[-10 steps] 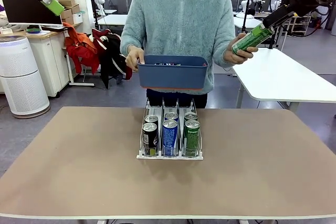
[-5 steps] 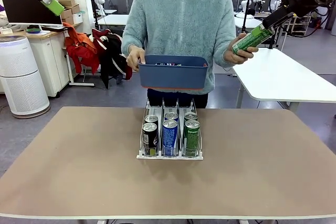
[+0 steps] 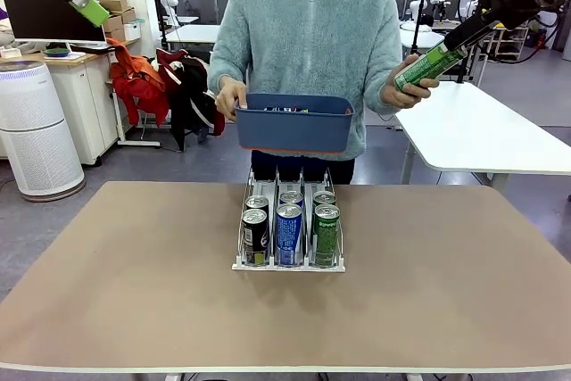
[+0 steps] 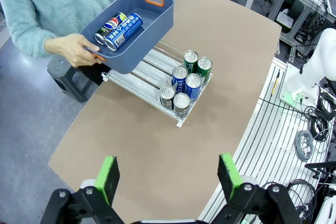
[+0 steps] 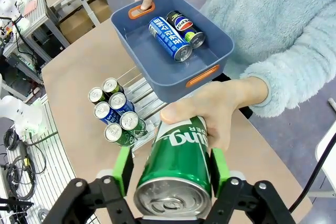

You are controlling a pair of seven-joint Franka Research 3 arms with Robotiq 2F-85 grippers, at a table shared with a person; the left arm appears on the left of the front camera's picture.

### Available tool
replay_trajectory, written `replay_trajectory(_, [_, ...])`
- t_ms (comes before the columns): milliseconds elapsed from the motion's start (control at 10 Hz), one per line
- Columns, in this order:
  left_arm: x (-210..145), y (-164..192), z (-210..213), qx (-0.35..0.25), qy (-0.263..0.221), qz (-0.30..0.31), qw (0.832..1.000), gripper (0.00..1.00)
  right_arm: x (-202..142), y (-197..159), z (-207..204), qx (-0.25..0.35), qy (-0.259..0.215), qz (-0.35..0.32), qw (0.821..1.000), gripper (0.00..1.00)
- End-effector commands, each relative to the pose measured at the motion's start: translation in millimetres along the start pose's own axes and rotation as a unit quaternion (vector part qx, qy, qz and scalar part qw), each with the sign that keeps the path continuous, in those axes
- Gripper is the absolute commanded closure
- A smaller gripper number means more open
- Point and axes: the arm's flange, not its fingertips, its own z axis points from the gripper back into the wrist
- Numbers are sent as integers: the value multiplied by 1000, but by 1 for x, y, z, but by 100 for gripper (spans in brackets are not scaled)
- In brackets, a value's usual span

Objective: Fill the beverage cans into the dispenser.
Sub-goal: Pick up the Sprite handed by the human, then place the picked Sprite in the line of the Automatic Can Dispenser with the same cans.

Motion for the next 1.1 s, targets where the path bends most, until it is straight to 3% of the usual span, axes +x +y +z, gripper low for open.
replay_trajectory(0, [-1, 0, 0, 2, 5, -1, 1000, 0, -1, 1, 3, 5, 0, -11, 1000, 100])
replay_trajectory(100, [-1, 0, 0, 2, 5, -1, 1000, 0, -1, 1, 2, 7, -5, -11, 1000, 100])
replay_trajectory(200, [-1, 0, 0, 2, 5, -1, 1000, 0, -3, 3, 1, 7, -6, -12, 1000, 85])
replay_trajectory(400, [-1, 0, 0, 2, 5, -1, 1000, 0, -2, 2, 6, 10, -5, -5, 1000, 100])
replay_trajectory(700, [-1, 0, 0, 2, 5, -1, 1000, 0, -2, 3, 5, 31, 1, 6, 999, 100])
replay_trajectory(800, [-1, 0, 0, 2, 5, -1, 1000, 0, 0, 3, 1, 13, -6, -22, 1000, 100])
replay_trajectory(1000, [-1, 0, 0, 2, 5, -1, 1000, 0, -2, 1, 2, 5, 2, 0, 1000, 100])
